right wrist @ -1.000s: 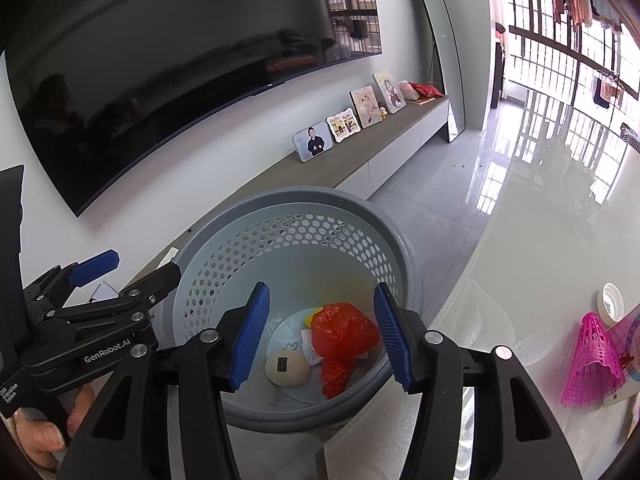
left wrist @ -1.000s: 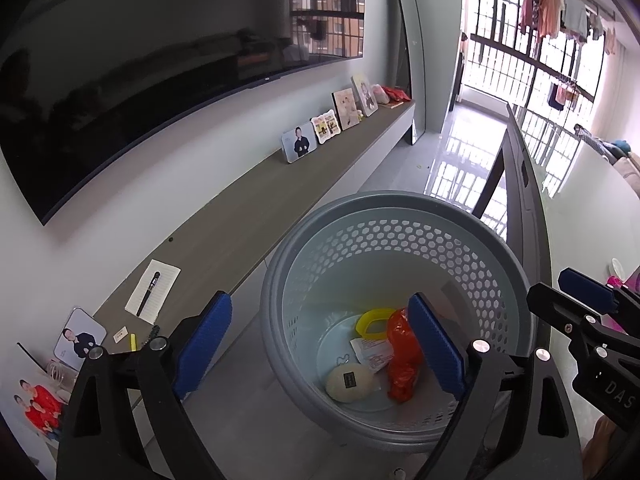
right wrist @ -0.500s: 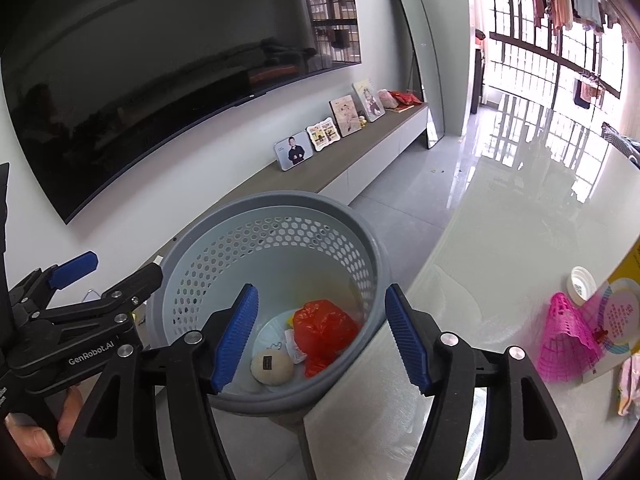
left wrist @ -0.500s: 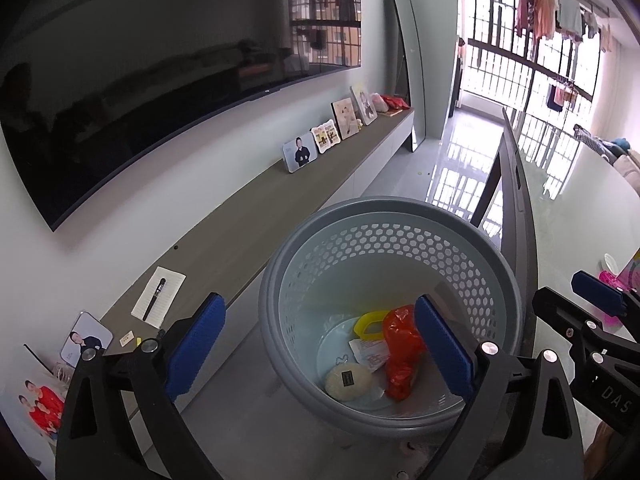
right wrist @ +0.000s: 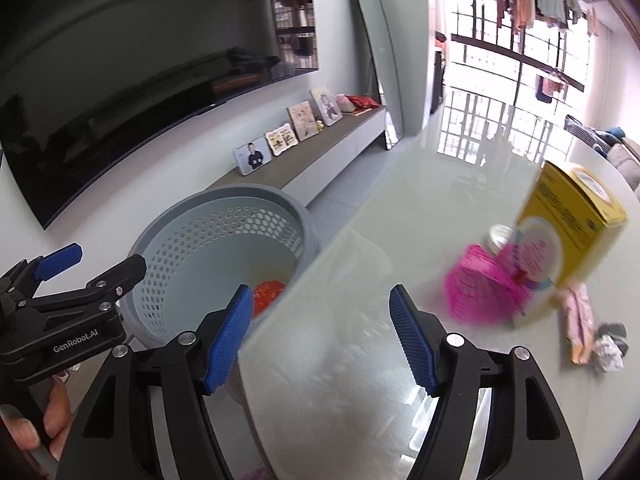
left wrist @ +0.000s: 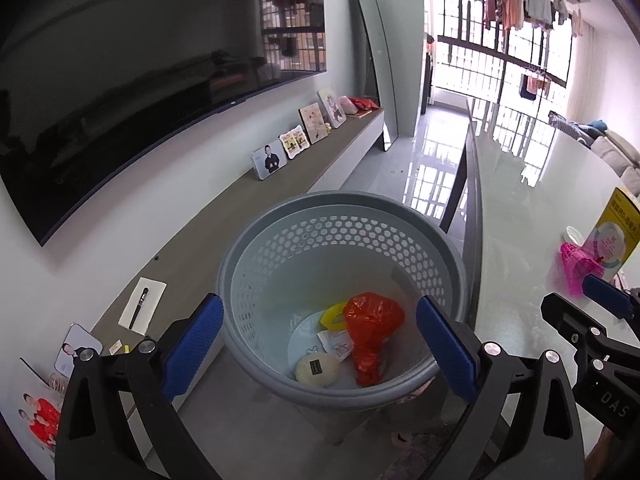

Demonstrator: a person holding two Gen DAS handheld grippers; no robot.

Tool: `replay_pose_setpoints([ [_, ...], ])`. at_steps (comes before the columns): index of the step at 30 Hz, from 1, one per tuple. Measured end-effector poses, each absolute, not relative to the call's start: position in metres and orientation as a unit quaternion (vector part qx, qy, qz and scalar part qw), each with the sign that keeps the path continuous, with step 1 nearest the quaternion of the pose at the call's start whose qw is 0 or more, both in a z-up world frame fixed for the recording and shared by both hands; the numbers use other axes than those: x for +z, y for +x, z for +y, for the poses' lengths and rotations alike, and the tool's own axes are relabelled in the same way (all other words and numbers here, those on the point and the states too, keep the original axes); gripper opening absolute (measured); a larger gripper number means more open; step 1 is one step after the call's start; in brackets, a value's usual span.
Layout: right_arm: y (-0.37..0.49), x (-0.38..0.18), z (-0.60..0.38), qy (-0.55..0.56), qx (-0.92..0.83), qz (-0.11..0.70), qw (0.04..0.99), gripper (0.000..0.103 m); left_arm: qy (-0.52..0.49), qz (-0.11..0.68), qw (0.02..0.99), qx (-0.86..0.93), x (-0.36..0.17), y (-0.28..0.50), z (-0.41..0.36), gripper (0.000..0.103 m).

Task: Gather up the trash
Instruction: 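Move both tools back over the table toward the remaining items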

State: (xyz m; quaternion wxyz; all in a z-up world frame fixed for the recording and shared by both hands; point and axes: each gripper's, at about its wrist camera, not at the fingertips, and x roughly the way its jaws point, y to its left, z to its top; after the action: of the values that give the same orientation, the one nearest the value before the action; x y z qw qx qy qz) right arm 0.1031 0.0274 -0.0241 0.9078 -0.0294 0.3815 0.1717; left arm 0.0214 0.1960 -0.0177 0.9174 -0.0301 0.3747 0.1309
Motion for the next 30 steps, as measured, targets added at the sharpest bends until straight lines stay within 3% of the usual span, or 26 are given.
replay_pose_setpoints([
  [20, 0.022, -0.033, -0.154, 0.055, 0.000, 0.388, 0.920, 0.069, 0.026, 0.378, 0.925, -0.019, -0.016, 0.034, 0.048, 0.096],
  [30, 0.025, -0.045, -0.221, 0.090, -0.069, 0.400, 0.909, 0.069, 0.046, 0.390, 0.918, -0.049, -0.025, 0.059, 0.004, 0.096],
])
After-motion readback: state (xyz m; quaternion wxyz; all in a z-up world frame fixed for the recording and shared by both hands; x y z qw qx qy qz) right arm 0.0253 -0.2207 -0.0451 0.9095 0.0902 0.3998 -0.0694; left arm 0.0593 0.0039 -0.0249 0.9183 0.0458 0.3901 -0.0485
